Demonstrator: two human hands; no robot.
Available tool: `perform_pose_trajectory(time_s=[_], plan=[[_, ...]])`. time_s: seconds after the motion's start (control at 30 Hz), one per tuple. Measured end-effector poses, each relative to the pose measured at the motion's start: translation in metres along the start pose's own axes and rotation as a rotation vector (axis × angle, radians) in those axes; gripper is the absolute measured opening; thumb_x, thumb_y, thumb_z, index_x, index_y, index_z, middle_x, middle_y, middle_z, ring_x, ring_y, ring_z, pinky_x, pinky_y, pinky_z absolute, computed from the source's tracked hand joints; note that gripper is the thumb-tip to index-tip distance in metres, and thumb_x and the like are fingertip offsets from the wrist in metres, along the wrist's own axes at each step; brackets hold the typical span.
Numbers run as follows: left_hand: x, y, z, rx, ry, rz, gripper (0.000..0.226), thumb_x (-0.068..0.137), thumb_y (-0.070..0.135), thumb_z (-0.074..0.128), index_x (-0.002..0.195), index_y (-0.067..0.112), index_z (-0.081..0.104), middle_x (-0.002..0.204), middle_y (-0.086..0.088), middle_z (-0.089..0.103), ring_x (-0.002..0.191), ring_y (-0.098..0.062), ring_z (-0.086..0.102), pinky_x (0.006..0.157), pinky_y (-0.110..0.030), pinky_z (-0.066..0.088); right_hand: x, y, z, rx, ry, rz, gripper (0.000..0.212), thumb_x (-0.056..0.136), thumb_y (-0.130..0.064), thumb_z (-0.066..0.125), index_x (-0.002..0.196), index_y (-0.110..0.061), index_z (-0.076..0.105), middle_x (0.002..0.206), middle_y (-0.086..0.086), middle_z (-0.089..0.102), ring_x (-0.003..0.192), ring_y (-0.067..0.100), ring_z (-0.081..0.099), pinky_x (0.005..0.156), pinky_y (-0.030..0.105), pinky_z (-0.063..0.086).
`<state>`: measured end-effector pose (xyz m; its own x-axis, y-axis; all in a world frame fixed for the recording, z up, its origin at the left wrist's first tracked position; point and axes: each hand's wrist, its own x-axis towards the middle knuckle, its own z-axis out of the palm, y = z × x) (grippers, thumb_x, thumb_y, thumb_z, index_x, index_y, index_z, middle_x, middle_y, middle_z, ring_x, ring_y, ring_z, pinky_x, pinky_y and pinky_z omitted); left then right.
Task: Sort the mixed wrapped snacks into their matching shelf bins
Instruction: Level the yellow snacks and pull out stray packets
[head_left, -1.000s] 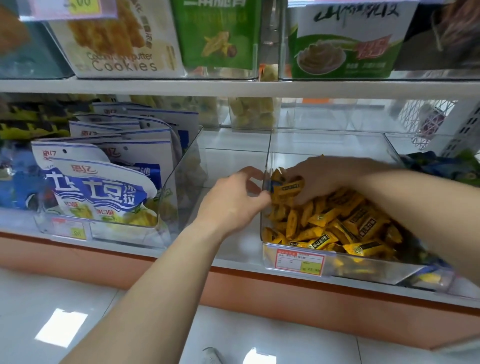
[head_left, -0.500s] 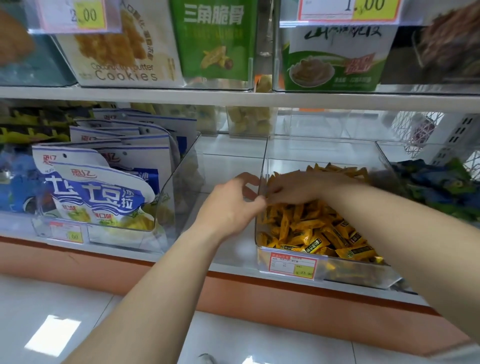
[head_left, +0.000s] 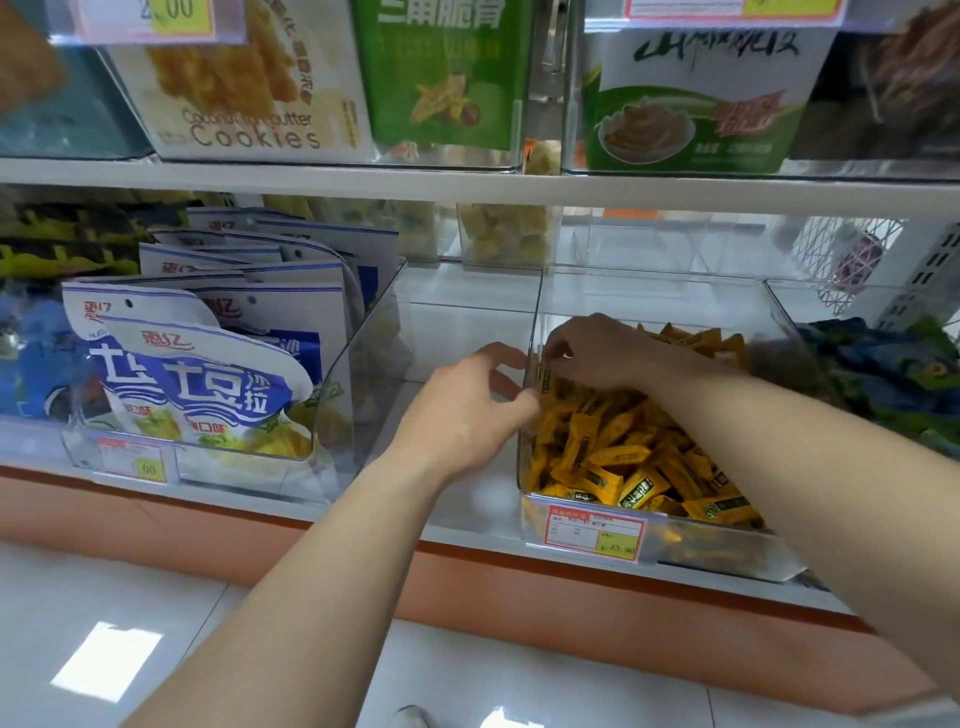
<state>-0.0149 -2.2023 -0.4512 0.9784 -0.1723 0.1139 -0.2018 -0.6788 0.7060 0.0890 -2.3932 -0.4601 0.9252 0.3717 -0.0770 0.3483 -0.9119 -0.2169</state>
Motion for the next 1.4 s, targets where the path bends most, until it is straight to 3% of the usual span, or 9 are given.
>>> perform_pose_trajectory(time_s=[0.2,0.3,0.43,0.57,0.7,0.97,1.1,1.23,1.4], plan=[[0.001,-0.004,0.001,-0.007,-0.002,0.01,0.035,0.087,0.049,0.062,0.12,0.039,0.058,0.099,0.019,0.068,0.096,-0.01,0.064,0.089,-0.033,0.054,0.025,0.009,0.023,-0.089,-0.221,0.103,0.044,0.098,-0.05,0.05,0.122,-0.017,0.065,0.118,0.002,0.063,0.099,0.021,0.056,0.077,0.03,0.038],[0.003,-0.005,0.002,0.002,0.0,0.012,0.033,0.086,0.048,0.062,0.118,0.04,0.057,0.099,0.019,0.067,0.096,-0.01,0.064,0.089,-0.035,0.055,0.03,0.009,0.026,-0.106,-0.195,0.102,0.036,0.095,-0.04,0.059,0.109,-0.009,0.072,0.1,0.003,0.066,0.089,0.019,0.061,0.073,0.032,0.049],[0.002,-0.006,0.002,0.008,0.005,0.017,0.034,0.085,0.05,0.061,0.118,0.04,0.057,0.099,0.019,0.067,0.095,-0.009,0.064,0.086,-0.031,0.055,0.031,0.009,0.02,0.009,-0.261,0.131,0.044,0.086,-0.026,0.07,0.129,-0.02,0.065,0.128,-0.001,0.063,0.113,0.02,0.059,0.093,0.033,0.049],[0.0,-0.008,0.001,0.02,-0.011,0.017,0.037,0.086,0.053,0.059,0.119,0.036,0.06,0.102,0.017,0.067,0.095,-0.007,0.064,0.086,-0.031,0.055,0.031,0.007,0.011,-0.014,-0.419,0.096,0.036,0.084,-0.026,0.069,0.12,-0.024,0.072,0.122,-0.004,0.066,0.103,0.015,0.061,0.087,0.033,0.053],[0.0,-0.003,0.0,0.032,-0.018,0.025,0.043,0.083,0.058,0.056,0.117,0.033,0.062,0.104,0.017,0.066,0.097,-0.008,0.063,0.087,-0.033,0.055,0.014,0.014,-0.004,0.027,-0.237,-0.001,0.015,0.088,-0.019,0.069,0.097,-0.028,0.078,0.098,-0.012,0.065,0.083,0.003,0.056,0.066,0.02,0.042],[0.0,0.008,-0.001,0.051,0.191,0.079,0.057,0.082,0.045,0.071,0.134,0.031,0.05,0.127,0.009,0.055,0.099,-0.008,0.059,0.083,-0.027,0.049,-0.065,0.025,-0.041,0.488,0.332,0.023,0.012,0.093,-0.024,0.066,0.09,-0.035,0.066,0.107,-0.017,0.067,0.1,0.002,0.062,0.079,0.021,0.044],[-0.008,0.031,0.001,0.155,0.223,0.164,0.045,0.086,0.04,0.067,0.129,0.031,0.056,0.13,0.005,0.056,0.116,-0.014,0.055,0.093,-0.033,0.048,-0.13,0.047,-0.06,0.397,0.518,0.063,0.01,0.096,-0.03,0.06,0.092,-0.039,0.057,0.093,-0.021,0.066,0.081,-0.004,0.061,0.069,0.026,0.047],[-0.017,0.061,0.016,0.246,0.197,0.232,0.037,0.087,0.038,0.065,0.122,0.031,0.062,0.125,0.007,0.059,0.115,-0.016,0.054,0.089,-0.033,0.048,-0.188,0.085,-0.067,0.118,0.762,0.16,0.014,0.093,-0.024,0.064,0.102,-0.034,0.059,0.096,-0.012,0.07,0.08,0.019,0.066,0.068,0.032,0.048],[-0.019,0.081,0.06,0.227,-0.01,0.107,0.052,0.085,0.045,0.063,0.132,0.026,0.054,0.124,-0.007,0.059,0.11,-0.029,0.06,0.088,-0.035,0.049,-0.22,0.117,-0.059,-0.025,0.536,0.396,0.023,0.1,-0.032,0.054,0.107,-0.02,0.071,0.112,0.005,0.069,0.102,0.03,0.062,0.08,0.036,0.051]])
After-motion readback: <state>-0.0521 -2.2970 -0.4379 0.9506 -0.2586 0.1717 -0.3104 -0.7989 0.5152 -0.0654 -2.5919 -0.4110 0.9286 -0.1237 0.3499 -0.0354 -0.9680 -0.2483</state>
